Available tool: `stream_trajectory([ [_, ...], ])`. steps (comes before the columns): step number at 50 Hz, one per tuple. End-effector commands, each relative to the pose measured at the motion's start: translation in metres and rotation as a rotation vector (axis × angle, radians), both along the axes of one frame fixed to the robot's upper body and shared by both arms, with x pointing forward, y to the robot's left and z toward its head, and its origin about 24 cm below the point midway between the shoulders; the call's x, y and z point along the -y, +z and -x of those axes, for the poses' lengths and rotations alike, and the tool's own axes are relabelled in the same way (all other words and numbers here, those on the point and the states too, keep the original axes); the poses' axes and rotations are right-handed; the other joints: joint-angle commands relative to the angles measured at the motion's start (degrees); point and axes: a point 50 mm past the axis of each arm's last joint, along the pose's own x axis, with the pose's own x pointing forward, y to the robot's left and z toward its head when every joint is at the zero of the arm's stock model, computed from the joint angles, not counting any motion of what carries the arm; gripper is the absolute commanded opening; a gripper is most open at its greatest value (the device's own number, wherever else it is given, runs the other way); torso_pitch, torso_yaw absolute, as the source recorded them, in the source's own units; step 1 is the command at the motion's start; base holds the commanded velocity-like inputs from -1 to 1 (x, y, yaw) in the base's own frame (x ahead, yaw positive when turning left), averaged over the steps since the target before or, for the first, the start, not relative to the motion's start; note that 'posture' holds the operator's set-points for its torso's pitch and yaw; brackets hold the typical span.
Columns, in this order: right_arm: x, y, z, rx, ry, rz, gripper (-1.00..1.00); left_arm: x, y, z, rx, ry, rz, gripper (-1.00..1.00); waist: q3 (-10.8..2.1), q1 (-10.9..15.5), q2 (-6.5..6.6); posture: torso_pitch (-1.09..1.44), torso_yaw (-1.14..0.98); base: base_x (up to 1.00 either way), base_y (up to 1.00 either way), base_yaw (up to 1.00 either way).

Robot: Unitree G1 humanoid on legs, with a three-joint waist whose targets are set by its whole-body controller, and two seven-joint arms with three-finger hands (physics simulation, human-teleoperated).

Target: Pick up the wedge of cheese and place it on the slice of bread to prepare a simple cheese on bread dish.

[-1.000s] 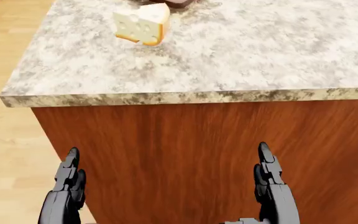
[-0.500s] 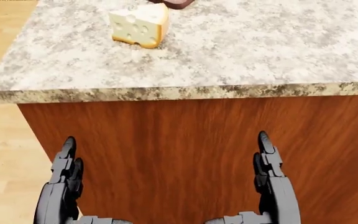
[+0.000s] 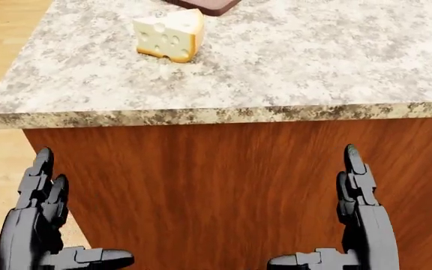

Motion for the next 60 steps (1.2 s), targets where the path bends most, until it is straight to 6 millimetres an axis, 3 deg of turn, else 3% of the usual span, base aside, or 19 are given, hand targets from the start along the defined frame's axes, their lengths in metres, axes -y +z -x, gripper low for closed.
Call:
stream_trajectory([
  [1, 0.006, 0.024, 0.0, 0.093, -0.014, 0.012, 1.0, -0.009, 0.027, 0.0, 0.095, 0.022, 0.009, 1.0, -1.07, 0.1, 0.11, 0.0, 0.0, 0.0, 0.0, 0.0],
  [10, 0.035, 0.065, 0.022, 0.167, -0.099, 0.025, 1.0, -0.053, 0.094, 0.027, 0.211, 0.132, 0.04, 1.0, -0.78, 0.1, 0.37, 0.0, 0.0, 0.0, 0.0, 0.0],
  [15, 0.046, 0.094, 0.038, 0.217, -0.132, 0.038, 1.0, -0.075, 0.117, 0.039, 0.264, 0.194, 0.054, 1.0, -0.57, 0.2, 0.66, 0.0, 0.0, 0.0, 0.0, 0.0],
  [21, 0.054, 0.145, 0.069, 0.323, -0.181, 0.083, 1.0, -0.088, 0.163, 0.068, 0.368, 0.242, 0.075, 1.0, 0.0, 0.1, 0.82, 0.0, 0.0, 0.0, 0.0, 0.0],
  [29, 0.075, 0.171, 0.093, 0.39, -0.224, 0.071, 1.0, -0.11, 0.19, 0.092, 0.452, 0.368, 0.039, 1.0, 0.79, 0.2, 0.63, 0.0, 0.0, 0.0, 0.0, 0.0],
  [35, 0.084, 0.178, 0.105, 0.403, -0.255, 0.074, 1.0, -0.131, 0.195, 0.106, 0.471, 0.429, 0.065, 1.0, 1.7, 0.0, 0.7, 0.0, 0.0, 0.0, 0.0, 0.0],
  [44, 0.088, 0.177, 0.11, 0.404, -0.271, 0.069, 1.0, -0.145, 0.196, 0.115, 0.479, 0.463, 0.068, 1.0, 1.72, 0.0, 0.51, 0.0, 0.0, 0.0, 0.0, 0.0],
  [60, 0.086, 0.173, 0.105, 0.394, -0.267, 0.08, 1.0, -0.139, 0.189, 0.105, 0.458, 0.44, 0.064, 1.0, 1.3, -0.1, 0.59, 0.0, 0.0, 0.0, 0.0, 0.0],
])
